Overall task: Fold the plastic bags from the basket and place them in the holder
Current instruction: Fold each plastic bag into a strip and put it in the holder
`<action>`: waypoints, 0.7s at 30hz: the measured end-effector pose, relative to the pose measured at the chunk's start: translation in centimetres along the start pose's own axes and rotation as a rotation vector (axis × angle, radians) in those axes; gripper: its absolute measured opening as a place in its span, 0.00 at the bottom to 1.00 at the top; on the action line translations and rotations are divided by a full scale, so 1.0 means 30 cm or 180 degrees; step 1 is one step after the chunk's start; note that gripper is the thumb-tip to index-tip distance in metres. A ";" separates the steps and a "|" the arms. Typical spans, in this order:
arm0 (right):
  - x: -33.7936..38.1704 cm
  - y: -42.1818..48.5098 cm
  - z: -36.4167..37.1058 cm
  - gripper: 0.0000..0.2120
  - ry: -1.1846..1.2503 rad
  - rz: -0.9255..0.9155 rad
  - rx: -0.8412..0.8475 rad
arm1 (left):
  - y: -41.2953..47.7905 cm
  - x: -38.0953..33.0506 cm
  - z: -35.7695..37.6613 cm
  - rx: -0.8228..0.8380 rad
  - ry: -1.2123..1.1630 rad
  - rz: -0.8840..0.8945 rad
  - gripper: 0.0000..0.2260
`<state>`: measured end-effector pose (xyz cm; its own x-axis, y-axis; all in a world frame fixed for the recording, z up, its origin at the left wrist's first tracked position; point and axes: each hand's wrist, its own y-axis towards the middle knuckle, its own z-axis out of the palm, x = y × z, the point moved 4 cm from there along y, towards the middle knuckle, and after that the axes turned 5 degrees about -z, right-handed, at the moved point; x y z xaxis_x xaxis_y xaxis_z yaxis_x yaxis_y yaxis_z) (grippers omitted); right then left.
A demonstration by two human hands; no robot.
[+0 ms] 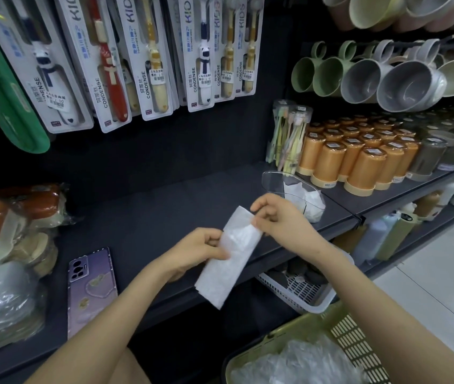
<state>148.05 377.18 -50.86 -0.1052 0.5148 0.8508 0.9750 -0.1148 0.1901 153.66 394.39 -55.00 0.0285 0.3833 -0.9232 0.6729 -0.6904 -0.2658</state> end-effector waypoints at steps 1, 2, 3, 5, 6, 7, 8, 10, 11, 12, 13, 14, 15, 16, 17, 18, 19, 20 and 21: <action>0.007 0.002 -0.010 0.08 0.0094 0.0020 -0.0010 | -0.008 -0.004 0.009 -0.0022 -0.0195 0.0002 0.07; 0.009 -0.003 -0.016 0.09 0.0248 0.0085 -0.0040 | -0.012 -0.002 0.015 -0.0061 -0.0377 -0.0007 0.07; 0.009 -0.014 -0.016 0.12 0.0464 0.0187 -0.0062 | -0.017 0.000 0.019 -0.0126 -0.0551 -0.0015 0.06; -0.002 -0.053 0.010 0.15 0.0878 0.0430 0.0034 | -0.024 0.000 0.023 -0.0301 -0.0883 -0.0010 0.08; -0.010 -0.077 0.037 0.15 0.1032 0.0543 0.0142 | -0.027 0.002 0.026 -0.0386 -0.1008 -0.0011 0.09; -0.018 -0.101 0.067 0.14 0.1173 0.0642 0.0226 | -0.030 0.000 0.031 -0.0456 -0.1109 -0.0009 0.09; -0.027 -0.120 0.094 0.12 0.1304 0.0716 0.0235 | -0.032 0.000 0.037 -0.0502 -0.1190 -0.0003 0.10; -0.038 -0.140 0.125 0.09 0.1510 0.0793 0.0065 | -0.040 -0.002 0.054 -0.0584 -0.1296 -0.0022 0.10; -0.040 -0.144 0.131 0.08 0.1586 0.0784 -0.0034 | -0.042 -0.001 0.059 -0.0628 -0.1382 -0.0044 0.09; -0.038 -0.147 0.133 0.07 0.1641 0.0733 -0.0114 | -0.044 0.000 0.063 -0.0657 -0.1474 -0.0067 0.09; -0.033 -0.149 0.131 0.06 0.1663 0.0647 -0.0180 | -0.046 -0.001 0.064 -0.0679 -0.1542 -0.0080 0.08; -0.026 -0.150 0.127 0.05 0.1651 0.0538 -0.0235 | -0.048 -0.003 0.064 -0.0695 -0.1582 -0.0092 0.08; -0.019 -0.152 0.123 0.06 0.1621 0.0420 -0.0282 | -0.050 -0.008 0.065 -0.0689 -0.1608 -0.0107 0.07; -0.010 -0.154 0.118 0.06 0.1589 0.0303 -0.0325 | -0.053 -0.015 0.066 -0.0658 -0.1642 -0.0128 0.07; -0.003 -0.155 0.113 0.07 0.1565 0.0193 -0.0373 | -0.055 -0.021 0.066 -0.0617 -0.1689 -0.0147 0.07; 0.002 -0.156 0.108 0.09 0.1552 0.0100 -0.0431 | -0.057 -0.027 0.065 -0.0571 -0.1714 -0.0153 0.07; 0.006 -0.157 0.100 0.11 0.1548 0.0024 -0.0493 | -0.058 -0.031 0.062 -0.0528 -0.1685 -0.0153 0.06; 0.006 -0.157 0.093 0.13 0.1554 -0.0042 -0.0545 | -0.061 -0.037 0.058 -0.0483 -0.1645 -0.0160 0.06; 0.006 -0.158 0.086 0.13 0.1557 -0.0108 -0.0574 | -0.063 -0.038 0.054 -0.0440 -0.1657 -0.0190 0.08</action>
<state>143.91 380.02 -52.87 -0.2574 0.0685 0.9639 0.9249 -0.2716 0.2663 151.17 394.25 -53.89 -0.3591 0.0405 -0.9324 0.7542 -0.5760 -0.3154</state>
